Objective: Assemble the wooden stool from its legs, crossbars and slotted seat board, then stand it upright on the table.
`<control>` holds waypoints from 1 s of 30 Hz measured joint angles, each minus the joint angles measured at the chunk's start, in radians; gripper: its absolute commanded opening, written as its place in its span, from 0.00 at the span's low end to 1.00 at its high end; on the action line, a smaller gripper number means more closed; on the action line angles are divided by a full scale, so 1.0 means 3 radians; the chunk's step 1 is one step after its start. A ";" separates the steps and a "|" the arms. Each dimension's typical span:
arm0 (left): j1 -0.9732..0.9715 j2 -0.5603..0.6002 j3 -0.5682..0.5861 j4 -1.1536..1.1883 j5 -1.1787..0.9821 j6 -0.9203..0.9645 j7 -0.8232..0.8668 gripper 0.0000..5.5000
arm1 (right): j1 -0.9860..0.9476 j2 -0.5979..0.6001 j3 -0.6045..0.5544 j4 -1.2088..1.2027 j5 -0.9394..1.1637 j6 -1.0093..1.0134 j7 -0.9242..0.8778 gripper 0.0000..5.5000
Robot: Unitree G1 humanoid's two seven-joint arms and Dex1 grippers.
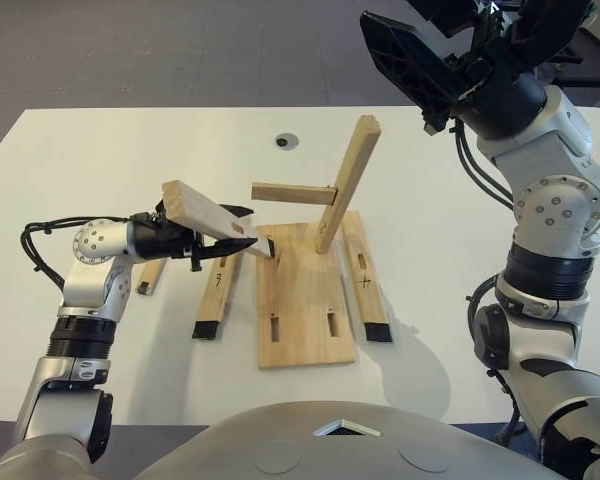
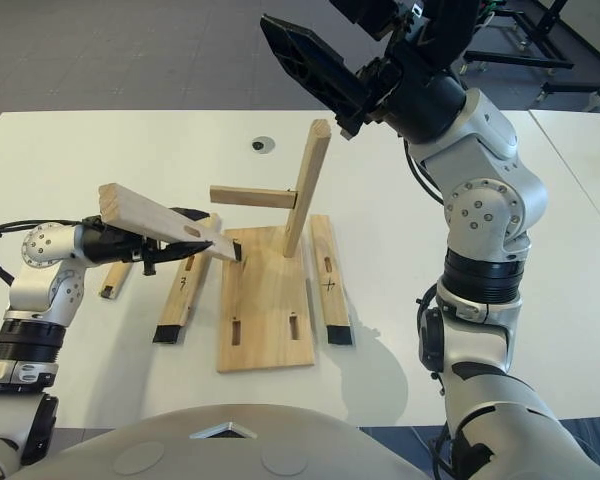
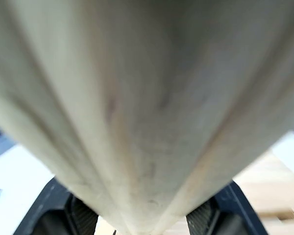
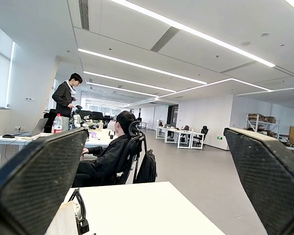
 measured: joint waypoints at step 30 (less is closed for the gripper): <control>0.0192 -0.0195 0.0290 0.0140 -0.0434 0.0450 -0.0038 0.37 | 0.0024 0.0018 0.0032 -0.0132 0.0015 0.0031 -0.0047 0.92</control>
